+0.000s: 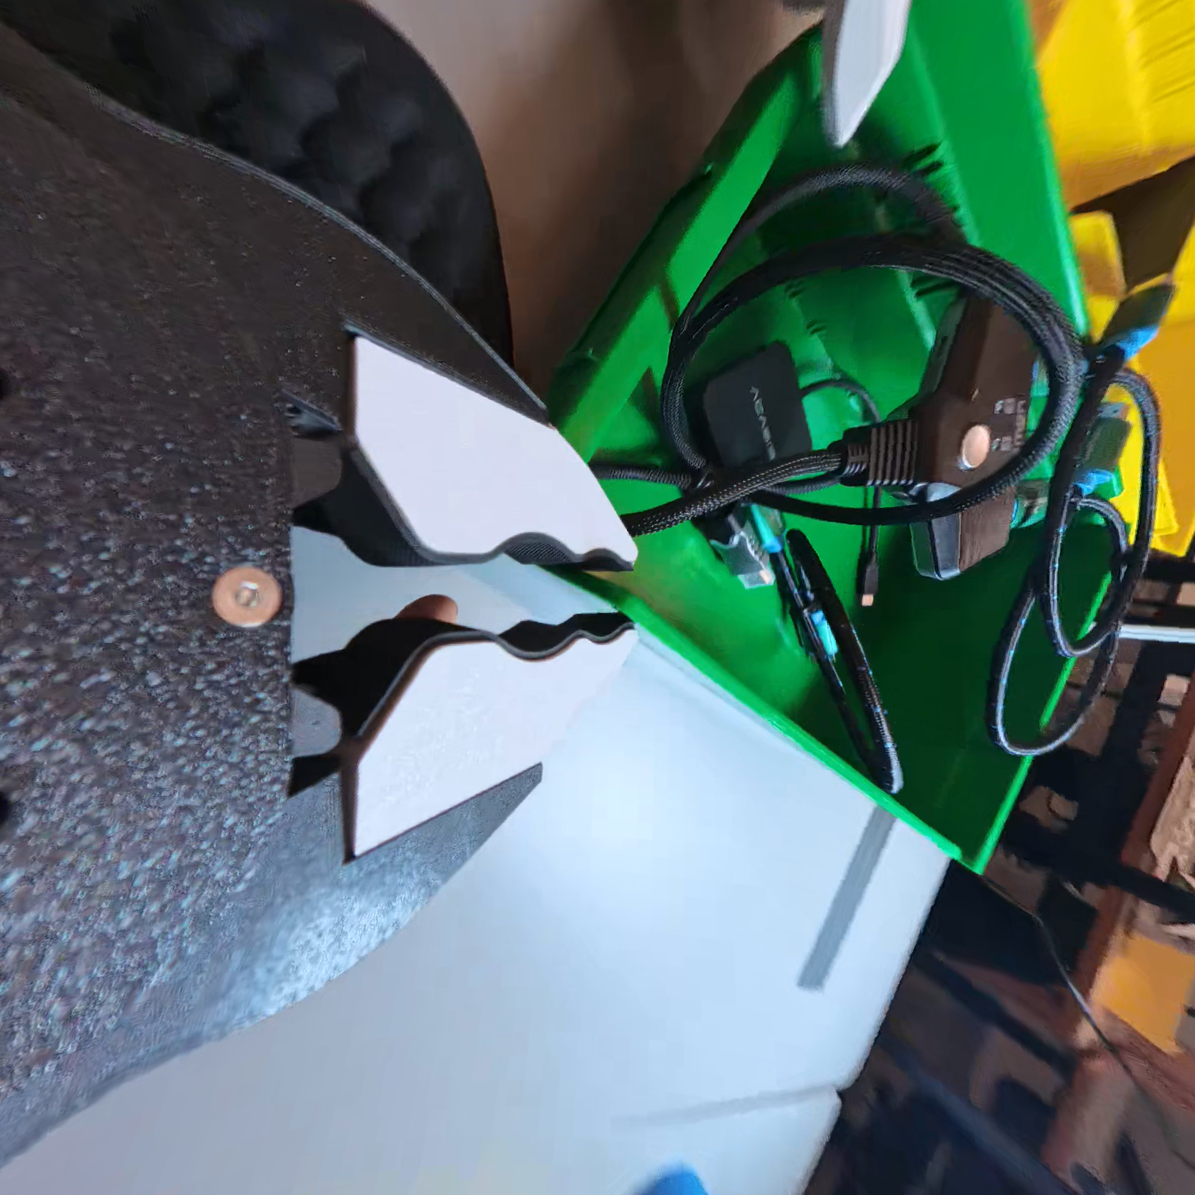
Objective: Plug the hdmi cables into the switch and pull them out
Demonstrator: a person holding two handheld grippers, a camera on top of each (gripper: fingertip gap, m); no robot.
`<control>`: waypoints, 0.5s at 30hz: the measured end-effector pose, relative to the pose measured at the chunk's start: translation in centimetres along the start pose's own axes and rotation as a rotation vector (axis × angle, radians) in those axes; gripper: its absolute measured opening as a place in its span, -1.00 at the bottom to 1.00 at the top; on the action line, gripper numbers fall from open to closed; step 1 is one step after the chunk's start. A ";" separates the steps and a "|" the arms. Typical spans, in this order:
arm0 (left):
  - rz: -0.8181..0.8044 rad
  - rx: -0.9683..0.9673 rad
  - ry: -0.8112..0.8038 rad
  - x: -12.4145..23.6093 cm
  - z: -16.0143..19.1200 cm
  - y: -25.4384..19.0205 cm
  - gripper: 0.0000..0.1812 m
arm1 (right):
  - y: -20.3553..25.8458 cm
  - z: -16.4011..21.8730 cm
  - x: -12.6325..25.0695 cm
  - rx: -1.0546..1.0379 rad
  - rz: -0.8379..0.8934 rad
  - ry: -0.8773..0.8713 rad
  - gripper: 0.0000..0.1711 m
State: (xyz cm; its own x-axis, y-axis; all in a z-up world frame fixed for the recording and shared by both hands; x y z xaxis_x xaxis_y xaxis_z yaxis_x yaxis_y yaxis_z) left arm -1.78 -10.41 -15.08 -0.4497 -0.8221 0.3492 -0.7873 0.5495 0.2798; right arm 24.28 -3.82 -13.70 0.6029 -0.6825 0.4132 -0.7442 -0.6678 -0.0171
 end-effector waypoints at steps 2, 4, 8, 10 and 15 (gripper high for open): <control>-0.047 -0.049 -0.036 0.5 -0.6 0.3 -0.69 | 0.9 -0.3 0.6 0.068 0.044 -0.044 -0.86; -0.010 0.042 -0.128 1.5 -1.7 1.0 -0.71 | 1.5 -1.0 2.0 0.069 0.053 -0.110 -0.87; 0.008 -0.014 -0.219 2.8 -3.7 -0.1 -0.73 | 1.9 -2.4 5.4 0.156 0.132 -0.171 -0.89; -0.007 -0.050 -0.287 4.2 -5.3 -0.6 -0.73 | 2.5 -3.5 7.4 0.184 0.146 -0.228 -0.88; -0.129 -0.161 -0.352 10.5 -8.9 1.0 -0.73 | 5.9 -8.3 9.4 0.258 0.083 -0.387 -0.87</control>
State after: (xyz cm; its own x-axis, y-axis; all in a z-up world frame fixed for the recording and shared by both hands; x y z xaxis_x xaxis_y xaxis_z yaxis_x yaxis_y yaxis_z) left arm -3.48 -17.17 -3.16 -0.4900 -0.8715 -0.0174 -0.7834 0.4315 0.4473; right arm 23.17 -11.71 -2.40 0.6436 -0.7647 0.0320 -0.7281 -0.6247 -0.2821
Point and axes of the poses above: each gripper's, where its closed fingertips meet, x back along the fingers, z out of its underside, y = z × x across the jaws, the point moved 9 cm from there along x, back along the fingers, and after that the axes turned 11 degrees about -x, right-handed, at the moved point
